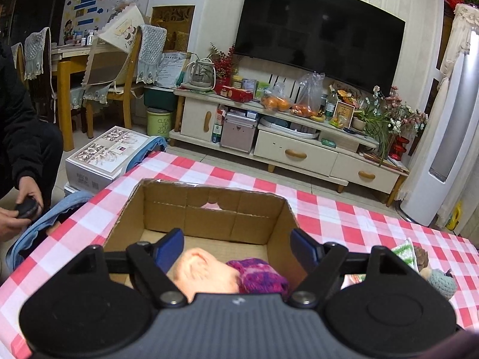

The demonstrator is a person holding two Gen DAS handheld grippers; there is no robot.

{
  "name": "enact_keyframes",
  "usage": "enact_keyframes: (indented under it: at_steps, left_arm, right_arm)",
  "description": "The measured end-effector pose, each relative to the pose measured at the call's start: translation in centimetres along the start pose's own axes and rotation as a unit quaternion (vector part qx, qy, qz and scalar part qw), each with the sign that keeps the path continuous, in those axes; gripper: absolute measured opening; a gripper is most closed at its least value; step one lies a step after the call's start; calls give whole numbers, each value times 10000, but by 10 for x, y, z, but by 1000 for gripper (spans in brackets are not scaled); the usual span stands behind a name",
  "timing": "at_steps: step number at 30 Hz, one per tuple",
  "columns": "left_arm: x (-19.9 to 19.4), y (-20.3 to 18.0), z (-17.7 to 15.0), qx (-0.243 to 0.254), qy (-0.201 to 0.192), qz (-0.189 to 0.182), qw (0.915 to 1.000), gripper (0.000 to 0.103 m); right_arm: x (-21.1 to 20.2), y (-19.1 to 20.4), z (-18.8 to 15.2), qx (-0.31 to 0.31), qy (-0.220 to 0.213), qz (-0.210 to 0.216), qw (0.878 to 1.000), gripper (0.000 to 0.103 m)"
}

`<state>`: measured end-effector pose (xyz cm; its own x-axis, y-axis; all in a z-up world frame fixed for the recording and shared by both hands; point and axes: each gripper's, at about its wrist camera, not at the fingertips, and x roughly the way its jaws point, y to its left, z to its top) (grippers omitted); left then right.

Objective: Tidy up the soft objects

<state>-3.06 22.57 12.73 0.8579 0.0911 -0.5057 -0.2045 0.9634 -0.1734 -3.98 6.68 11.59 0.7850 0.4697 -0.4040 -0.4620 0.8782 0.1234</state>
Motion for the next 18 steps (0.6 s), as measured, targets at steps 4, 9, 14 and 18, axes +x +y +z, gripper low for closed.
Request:
enact_keyframes:
  at_steps: [4, 9, 14, 18]
  left_arm:
    - [0, -5, 0, 27, -18, -34, 10000, 78]
    - [1, -12, -2, 98, -7, -103, 9999, 78]
    - [-1, -22, -5, 194, -11, -184, 9996, 79]
    - [-1, -31, -7, 258, -4, -240, 9994, 79]
  right_arm:
    - [-5, -9, -2, 175, -44, -88, 9998, 100]
    - [-15, -18, -5, 350, -120, -214, 9991, 100]
    - [-24, -26, -9, 496, -197, -316, 9981, 101]
    - [-31, -33, -10, 590, -276, -425, 9970, 101]
